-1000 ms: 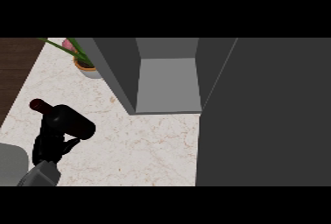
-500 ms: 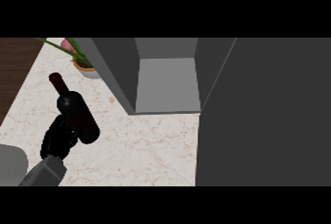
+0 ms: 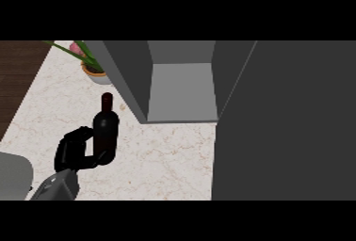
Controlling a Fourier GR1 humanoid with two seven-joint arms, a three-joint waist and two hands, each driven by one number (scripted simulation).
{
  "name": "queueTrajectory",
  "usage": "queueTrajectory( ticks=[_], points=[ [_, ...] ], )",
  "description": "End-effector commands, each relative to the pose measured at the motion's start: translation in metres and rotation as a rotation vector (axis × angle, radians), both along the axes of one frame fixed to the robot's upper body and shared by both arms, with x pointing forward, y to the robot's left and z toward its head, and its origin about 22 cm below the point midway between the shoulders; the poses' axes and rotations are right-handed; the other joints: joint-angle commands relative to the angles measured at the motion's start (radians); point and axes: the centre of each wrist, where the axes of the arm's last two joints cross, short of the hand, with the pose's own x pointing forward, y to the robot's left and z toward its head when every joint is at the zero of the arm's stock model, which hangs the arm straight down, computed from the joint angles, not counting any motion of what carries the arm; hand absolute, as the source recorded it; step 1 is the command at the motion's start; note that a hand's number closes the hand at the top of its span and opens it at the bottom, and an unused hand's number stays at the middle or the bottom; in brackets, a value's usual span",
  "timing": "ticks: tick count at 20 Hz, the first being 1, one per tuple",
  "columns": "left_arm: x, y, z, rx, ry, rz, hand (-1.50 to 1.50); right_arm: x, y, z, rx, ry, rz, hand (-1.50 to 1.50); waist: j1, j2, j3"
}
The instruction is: Pick up the wine, place it into the cabinet and close the cabinet
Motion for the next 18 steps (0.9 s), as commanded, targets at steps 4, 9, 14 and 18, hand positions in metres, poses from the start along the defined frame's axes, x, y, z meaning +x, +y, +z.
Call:
queueTrajectory(
  ticks=[4,9,14,18],
  points=[
    [-0.033,-0.037,-0.019,0.204,-0.105,-0.111,1.50,-0.020,-0.001,0.011,0.028,-0.004,-0.006,-1.50,0.016,-0.008,0.001],
    [-0.007,-0.060,0.007,0.357,-0.111,-0.098,1.50,-0.023,-0.008,0.017,0.025,-0.024,-0.008,-1.50,0.016,-0.008,0.001],
    [-0.007,-0.070,0.032,0.349,-0.040,-0.114,1.50,-0.014,-0.009,0.012,0.019,-0.010,-0.017,-1.50,0.026,-0.007,0.001],
    [0.007,-0.097,0.057,0.398,-0.056,-0.108,1.50,-0.006,-0.013,0.019,0.017,-0.017,-0.002,-1.50,0.022,-0.003,0.000]
  ],
)
